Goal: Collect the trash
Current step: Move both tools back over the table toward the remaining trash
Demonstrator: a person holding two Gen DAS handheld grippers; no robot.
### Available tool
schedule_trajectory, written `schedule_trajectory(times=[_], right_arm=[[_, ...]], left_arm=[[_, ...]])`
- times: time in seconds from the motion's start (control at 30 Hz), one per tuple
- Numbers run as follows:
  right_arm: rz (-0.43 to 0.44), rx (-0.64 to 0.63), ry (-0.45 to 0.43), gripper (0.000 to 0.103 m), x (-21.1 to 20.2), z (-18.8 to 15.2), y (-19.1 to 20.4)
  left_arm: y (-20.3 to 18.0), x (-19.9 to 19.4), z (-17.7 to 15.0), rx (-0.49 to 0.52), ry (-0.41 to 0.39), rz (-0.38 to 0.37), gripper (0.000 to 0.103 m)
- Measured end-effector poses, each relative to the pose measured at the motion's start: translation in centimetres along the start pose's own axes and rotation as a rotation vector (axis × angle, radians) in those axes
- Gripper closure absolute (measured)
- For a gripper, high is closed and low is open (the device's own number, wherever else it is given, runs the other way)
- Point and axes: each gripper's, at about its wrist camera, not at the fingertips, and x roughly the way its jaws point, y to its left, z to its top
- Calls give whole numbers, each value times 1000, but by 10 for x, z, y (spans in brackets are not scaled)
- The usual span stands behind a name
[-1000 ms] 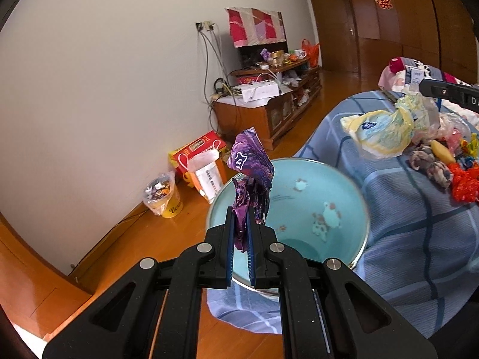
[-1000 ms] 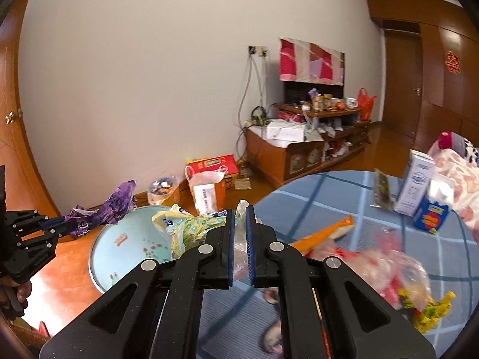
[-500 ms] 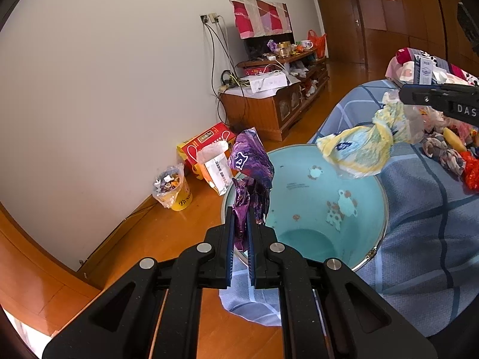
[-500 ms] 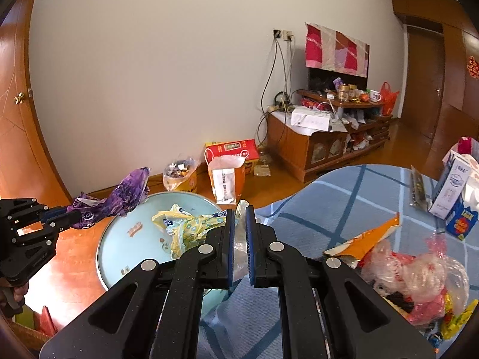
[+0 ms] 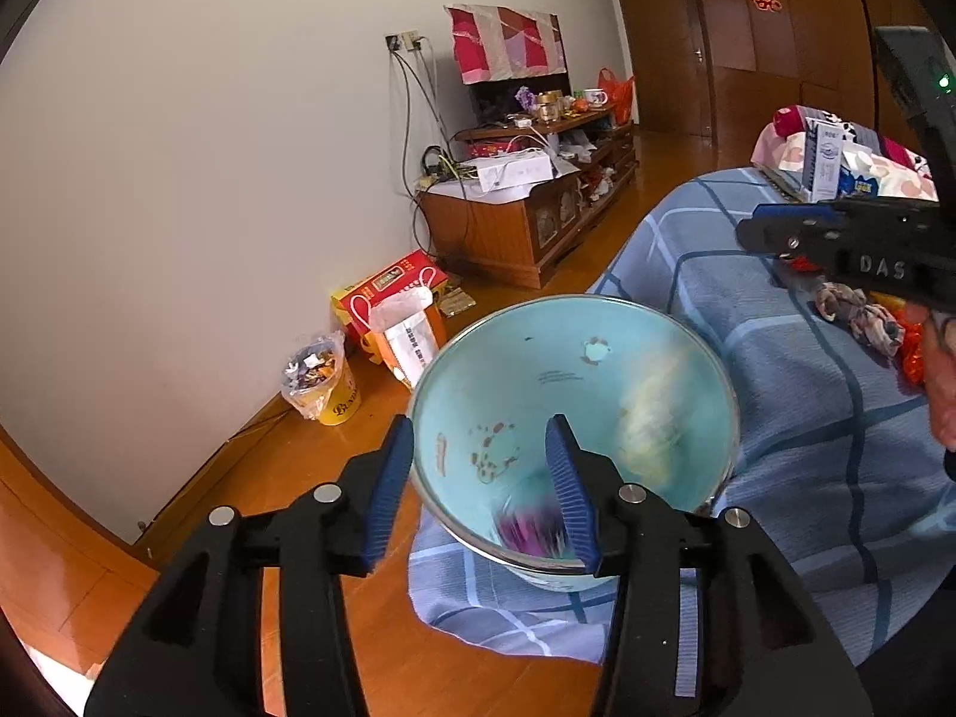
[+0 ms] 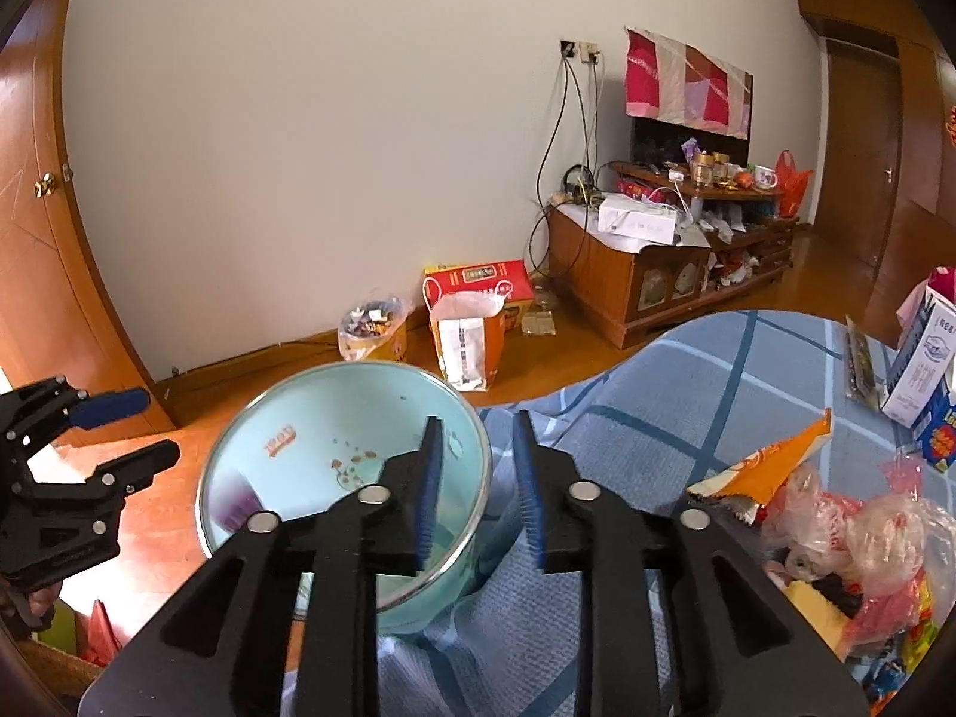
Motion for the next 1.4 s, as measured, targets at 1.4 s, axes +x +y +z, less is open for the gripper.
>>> schedule_trajectory(times=[1.4], right_arm=[[-504, 272, 91, 31, -195, -177, -141]], left_arm=[[-189, 6, 25, 90, -24, -300, 30]])
